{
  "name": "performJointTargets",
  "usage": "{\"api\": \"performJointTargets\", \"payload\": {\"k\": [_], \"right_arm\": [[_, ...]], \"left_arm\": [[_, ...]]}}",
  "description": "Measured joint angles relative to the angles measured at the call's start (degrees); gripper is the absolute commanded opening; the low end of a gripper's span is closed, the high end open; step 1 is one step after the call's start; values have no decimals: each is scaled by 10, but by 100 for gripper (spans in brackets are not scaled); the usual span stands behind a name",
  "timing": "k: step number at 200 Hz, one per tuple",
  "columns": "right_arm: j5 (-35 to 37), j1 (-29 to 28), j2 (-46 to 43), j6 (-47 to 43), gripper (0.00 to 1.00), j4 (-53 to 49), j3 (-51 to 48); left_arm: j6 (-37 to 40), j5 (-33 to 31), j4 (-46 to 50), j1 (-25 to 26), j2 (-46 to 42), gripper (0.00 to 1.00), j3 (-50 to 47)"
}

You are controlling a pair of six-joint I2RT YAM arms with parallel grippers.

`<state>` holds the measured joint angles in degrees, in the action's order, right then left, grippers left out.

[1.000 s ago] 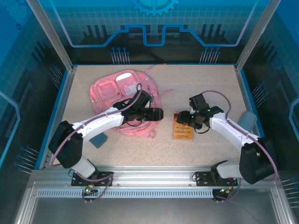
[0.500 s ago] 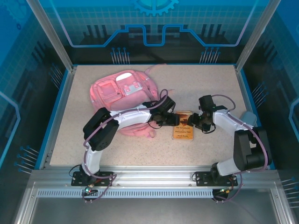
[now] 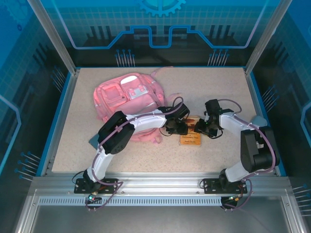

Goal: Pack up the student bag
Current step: Pick up the book from the center of the table, then pass the book.

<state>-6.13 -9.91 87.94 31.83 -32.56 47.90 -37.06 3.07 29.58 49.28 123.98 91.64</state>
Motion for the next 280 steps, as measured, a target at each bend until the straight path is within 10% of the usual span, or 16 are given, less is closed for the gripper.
{"api": "performJointTargets", "payload": {"k": [123, 211, 280], "right_arm": [[-10, -25, -44, -7, 0, -50, 35], [-39, 3, -168, -9, 0, -38, 19], [-240, 54, -241, -10, 0, 37, -3]], "left_arm": [[12, -13, 26, 8, 14, 36, 31], [12, 34, -36, -39, -172, 76, -91], [-52, 192, -225, -144, -293, 95, -260]]}}
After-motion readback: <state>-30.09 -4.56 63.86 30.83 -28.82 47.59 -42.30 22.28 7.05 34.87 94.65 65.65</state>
